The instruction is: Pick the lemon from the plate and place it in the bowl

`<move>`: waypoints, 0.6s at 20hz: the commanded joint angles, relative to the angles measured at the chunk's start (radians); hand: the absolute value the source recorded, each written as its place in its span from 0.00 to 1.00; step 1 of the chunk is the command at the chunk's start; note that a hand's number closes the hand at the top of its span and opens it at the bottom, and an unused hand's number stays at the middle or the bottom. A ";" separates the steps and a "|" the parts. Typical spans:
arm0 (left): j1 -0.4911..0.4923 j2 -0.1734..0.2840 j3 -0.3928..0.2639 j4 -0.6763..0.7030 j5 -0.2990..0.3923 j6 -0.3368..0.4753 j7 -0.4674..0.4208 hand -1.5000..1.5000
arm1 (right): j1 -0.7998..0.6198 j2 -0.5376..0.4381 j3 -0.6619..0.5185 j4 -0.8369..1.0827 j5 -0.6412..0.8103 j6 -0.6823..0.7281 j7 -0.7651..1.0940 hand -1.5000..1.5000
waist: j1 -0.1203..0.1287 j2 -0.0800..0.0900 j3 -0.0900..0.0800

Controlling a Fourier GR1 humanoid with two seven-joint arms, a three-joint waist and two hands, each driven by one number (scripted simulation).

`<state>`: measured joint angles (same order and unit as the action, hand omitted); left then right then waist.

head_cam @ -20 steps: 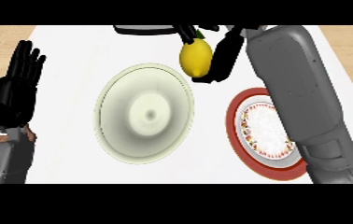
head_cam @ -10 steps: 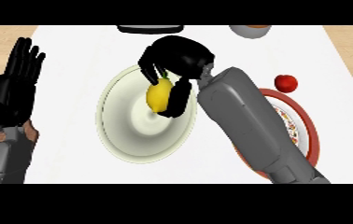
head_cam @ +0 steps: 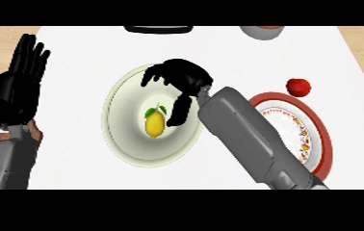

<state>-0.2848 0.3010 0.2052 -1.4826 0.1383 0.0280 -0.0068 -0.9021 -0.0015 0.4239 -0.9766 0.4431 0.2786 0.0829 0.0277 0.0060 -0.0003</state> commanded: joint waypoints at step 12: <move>-0.005 0.016 0.015 -0.010 0.013 -0.020 0.022 0.50 | -0.057 -0.042 -0.214 0.229 -0.314 -0.319 -0.269 0.00 | -0.005 0.002 0.001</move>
<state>-0.2796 0.3010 0.2048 -1.4857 0.1374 0.0162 -0.0079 -0.9368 -0.0094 0.3075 -0.8352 0.1586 -0.0231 -0.1030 0.0310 0.0077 0.0003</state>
